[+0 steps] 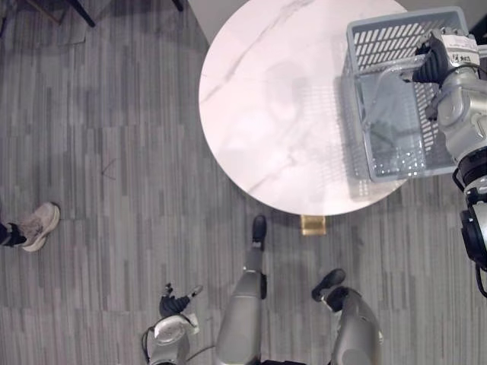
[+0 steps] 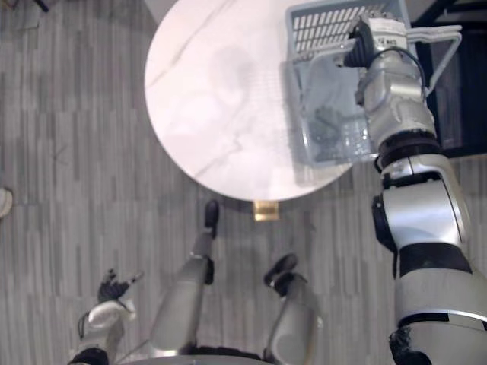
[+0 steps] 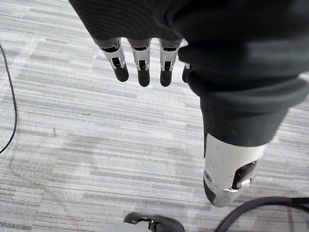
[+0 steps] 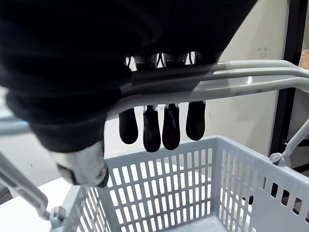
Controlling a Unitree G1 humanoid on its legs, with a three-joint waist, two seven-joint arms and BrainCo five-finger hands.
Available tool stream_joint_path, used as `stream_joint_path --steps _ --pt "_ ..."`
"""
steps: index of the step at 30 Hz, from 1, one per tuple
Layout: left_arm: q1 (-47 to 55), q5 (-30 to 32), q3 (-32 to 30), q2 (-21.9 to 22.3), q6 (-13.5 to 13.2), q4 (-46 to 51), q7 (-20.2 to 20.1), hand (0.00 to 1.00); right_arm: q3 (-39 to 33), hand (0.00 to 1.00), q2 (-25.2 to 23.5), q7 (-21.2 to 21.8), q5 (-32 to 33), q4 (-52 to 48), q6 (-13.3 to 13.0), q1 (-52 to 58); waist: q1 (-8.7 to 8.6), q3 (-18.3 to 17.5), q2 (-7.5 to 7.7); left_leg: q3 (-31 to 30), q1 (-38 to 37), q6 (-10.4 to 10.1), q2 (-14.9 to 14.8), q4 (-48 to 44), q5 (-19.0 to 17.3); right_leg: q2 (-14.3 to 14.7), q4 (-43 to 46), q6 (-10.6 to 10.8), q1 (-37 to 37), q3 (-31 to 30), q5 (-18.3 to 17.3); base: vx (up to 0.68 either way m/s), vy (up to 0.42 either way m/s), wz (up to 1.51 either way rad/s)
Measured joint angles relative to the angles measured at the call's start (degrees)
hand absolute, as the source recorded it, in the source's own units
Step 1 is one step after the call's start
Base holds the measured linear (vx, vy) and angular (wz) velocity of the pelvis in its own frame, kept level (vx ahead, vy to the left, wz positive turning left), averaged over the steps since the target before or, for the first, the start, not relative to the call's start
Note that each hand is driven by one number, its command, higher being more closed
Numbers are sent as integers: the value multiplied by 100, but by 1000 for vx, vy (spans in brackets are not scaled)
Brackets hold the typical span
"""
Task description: Pick vegetable in the basket
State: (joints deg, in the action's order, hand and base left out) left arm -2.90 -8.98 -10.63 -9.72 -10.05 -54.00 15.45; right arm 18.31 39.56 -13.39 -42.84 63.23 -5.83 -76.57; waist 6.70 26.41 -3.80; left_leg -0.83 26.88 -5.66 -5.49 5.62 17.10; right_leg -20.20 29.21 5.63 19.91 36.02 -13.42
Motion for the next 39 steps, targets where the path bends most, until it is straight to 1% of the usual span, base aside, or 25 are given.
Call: stream_joint_path --steps 7,9,12,16,18,21,22,23,24,25,26,27,29,31,32,33,34,36,37,39 --pt "1 2 20 0 2 7 -10 0 46 100 0 45 -76 -54 -66 212 21 1 -3 31 -74 -4 19 -1 -3 -12 4 -1 -44 -60 0 2 -48 -1" --pt "1 3 20 0 13 5 -20 0 170 100 -1 156 -129 -117 -72 291 17 0 -4 49 -160 -9 21 -1 -9 -18 -1 0 -109 -88 0 -1 -62 -6" --pt "0 6 23 -1 21 -5 -55 0 467 100 4 278 -174 -269 -106 470 16 -3 -2 110 -313 -71 12 14 -63 -14 -17 21 -226 -146 -14 -19 -55 -6" --pt "0 17 14 -1 80 -60 -85 0 831 100 7 542 -204 -722 -184 748 -10 -13 17 233 -506 -69 -36 17 -90 31 -91 37 -355 -249 -13 -17 -60 -14" --pt "2 27 -7 -1 149 -88 -122 0 1140 100 9 783 -189 -1068 -265 1021 2 -43 77 401 -754 -53 -78 17 -121 74 -158 57 -521 -385 0 20 -69 -25" --pt "4 34 -139 -4 187 -105 -200 0 1340 100 -2 988 3 -1579 -377 1321 -18 -94 141 570 -969 -48 -132 23 -162 137 -235 98 -642 -538 27 23 -68 -31" --pt "3 62 -210 -5 190 -152 -226 0 1405 100 -4 1119 131 -1885 -469 1477 -43 -136 208 672 -1043 -45 -160 29 -175 158 -254 99 -657 -614 28 5 -62 -32" --pt "-2 96 -288 -7 194 -212 -247 0 1488 100 -3 1199 302 -2184 -540 1637 -116 -203 285 725 -1096 -66 -206 30 -195 223 -326 112 -685 -673 42 10 -64 -29" --pt "-2 121 -336 -8 197 -260 -252 0 1551 100 -3 1239 312 -2347 -568 1716 -162 -225 325 764 -1141 -70 -229 31 -199 252 -343 124 -736 -679 50 24 -66 -27" --pt "9 132 -388 -15 220 -341 -274 0 1627 100 1 1355 451 -2626 -645 1898 -201 -302 425 847 -1227 -84 -264 28 -211 295 -417 126 -792 -742 55 31 -67 -27" --pt "34 135 -390 -15 280 -395 -314 0 1628 100 6 1430 574 -2908 -717 2149 -225 -467 507 938 -1262 -96 -324 29 -221 356 -523 112 -824 -789 94 31 -60 -33" --pt "45 138 -391 -15 293 -433 -333 0 1627 100 7 1474 612 -3036 -741 2270 -229 -556 543 993 -1282 -99 -358 29 -226 406 -566 106 -829 -830 118 42 -62 -35" --pt "128 203 -396 -16 316 -483 -417 0 1622 100 84 1597 935 -3481 -844 2703 -293 -804 660 1127 -1439 -120 -443 31 -291 506 -722 99 -955 -921 153 53 -65 -29" --pt "220 297 -398 -11 318 -486 -468 0 1586 100 217 1643 1046 -3826 -875 3047 -341 -955 692 1177 -1540 -123 -462 33 -364 532 -755 99 -1012 -979 154 31 -36 -23" --pt "330 314 -432 -18 319 -500 -472 0 1503 100 325 1662 1190 -4126 -885 3441 -377 -1119 727 1278 -1618 -128 -488 34 -409 568 -822 114 -1041 -1077 178 30 -23 -29" --pt "364 323 -448 -19 322 -525 -474 0 1421 100 358 1699 1195 -4224 -902 3612 -399 -1196 726 1300 -1630 -135 -501 34 -429 590 -856 114 -1042 -1110 193 38 -23 -30" --pt "445 374 -467 -22 337 -537 -479 0 1256 100 399 1768 1250 -4351 -930 3928 -482 -1310 722 1330 -1654 -133 -521 35 -434 626 -927 114 -1071 -1135 234 36 -14 -22" --pt "499 498 -478 -23 389 -547 -522 0 925 100 448 1782 1371 -4492 -937 4432 -513 -1362 725 1443 -1782 -129 -544 34 -471 664 -1013 116 -1154 -1225 277 20 -5 -26" --pt "545 562 -479 -18 404 -570 -561 0 738 100 448 1783 1419 -4515 -937 4724 -520 -1424 723 1506 -1841 -121 -545 33 -489 675 -1056 128 -1176 -1292 302 5 3 -25" --pt "601 675 -478 -1 412 -703 -588 0 364 100 451 1782 1421 -4630 -913 5486 -588 -1604 709 1631 -1930 -132 -546 31 -529 707 -1188 149 -1231 -1396 373 30 8 -27"
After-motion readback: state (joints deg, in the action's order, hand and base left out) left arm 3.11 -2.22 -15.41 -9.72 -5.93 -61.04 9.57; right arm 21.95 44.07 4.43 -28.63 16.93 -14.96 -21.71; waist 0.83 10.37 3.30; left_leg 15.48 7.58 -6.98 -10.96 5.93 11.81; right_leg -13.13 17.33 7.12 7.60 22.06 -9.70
